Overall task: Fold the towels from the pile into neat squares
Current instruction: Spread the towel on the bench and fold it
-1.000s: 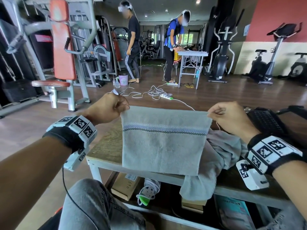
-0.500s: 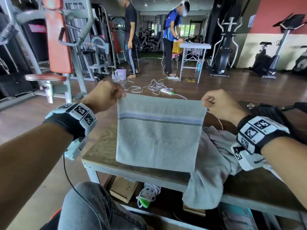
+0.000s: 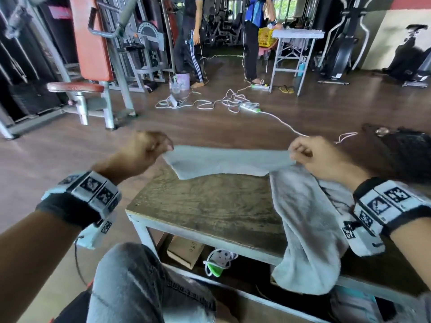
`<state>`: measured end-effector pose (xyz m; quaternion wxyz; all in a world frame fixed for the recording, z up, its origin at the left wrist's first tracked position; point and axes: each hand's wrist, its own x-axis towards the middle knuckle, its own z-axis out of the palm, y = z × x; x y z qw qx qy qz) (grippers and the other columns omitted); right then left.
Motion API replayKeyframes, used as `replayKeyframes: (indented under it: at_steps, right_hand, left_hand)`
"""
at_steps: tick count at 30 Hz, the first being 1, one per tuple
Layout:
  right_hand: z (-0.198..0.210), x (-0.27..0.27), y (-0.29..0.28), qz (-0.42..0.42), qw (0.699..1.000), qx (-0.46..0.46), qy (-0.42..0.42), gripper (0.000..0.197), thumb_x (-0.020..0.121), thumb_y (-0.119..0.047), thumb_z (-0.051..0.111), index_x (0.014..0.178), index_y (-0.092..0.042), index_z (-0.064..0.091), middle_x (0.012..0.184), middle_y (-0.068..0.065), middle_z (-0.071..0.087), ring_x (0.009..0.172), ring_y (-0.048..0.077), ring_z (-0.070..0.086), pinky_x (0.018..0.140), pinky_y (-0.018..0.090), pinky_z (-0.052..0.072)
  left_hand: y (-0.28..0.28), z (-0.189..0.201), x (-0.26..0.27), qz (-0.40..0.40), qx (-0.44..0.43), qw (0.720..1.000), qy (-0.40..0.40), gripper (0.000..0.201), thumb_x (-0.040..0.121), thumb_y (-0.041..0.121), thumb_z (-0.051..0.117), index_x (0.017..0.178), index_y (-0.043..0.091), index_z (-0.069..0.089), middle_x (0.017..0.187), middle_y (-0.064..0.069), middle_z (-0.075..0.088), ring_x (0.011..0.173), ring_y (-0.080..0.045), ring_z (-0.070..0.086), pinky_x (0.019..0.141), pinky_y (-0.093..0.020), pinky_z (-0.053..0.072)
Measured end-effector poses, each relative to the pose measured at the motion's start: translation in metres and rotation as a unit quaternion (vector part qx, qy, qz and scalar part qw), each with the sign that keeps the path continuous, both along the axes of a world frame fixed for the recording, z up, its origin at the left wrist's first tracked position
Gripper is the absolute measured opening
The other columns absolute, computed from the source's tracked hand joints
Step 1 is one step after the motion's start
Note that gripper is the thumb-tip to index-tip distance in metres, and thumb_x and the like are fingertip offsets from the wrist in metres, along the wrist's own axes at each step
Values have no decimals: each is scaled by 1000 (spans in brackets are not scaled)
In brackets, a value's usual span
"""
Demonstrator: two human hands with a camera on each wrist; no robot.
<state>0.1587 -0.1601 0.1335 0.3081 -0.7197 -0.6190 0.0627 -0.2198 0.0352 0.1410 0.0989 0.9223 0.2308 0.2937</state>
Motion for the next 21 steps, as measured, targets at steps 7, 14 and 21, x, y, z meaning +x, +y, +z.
replayKeyframes:
  at_steps: [7,14,21]
  right_hand:
    - [-75,-6,-29,106,963,-240,54,9,92,-18,72,94,-27,73,87,-13,75,80,4,69,77,22,54]
    - [-97,7,2,30,976,-195,92,5,89,-20,74,91,-24,73,84,-5,76,80,13,71,81,30,56]
    - [-117,5,61,-48,986,-161,8,10,94,-13,68,84,-15,70,76,-2,70,71,10,60,62,22,43]
  left_hand:
    - [-25,-76,-24,5,-202,947,250,18,96,28,60,93,17,75,84,7,74,75,-4,67,75,-19,51]
    - [-2,-93,-7,39,-210,948,234,16,95,26,61,96,17,75,88,4,74,76,-10,68,72,-22,48]
    - [39,-116,39,136,-170,952,215,20,97,16,58,107,5,71,111,-10,69,92,-17,60,80,-25,40]
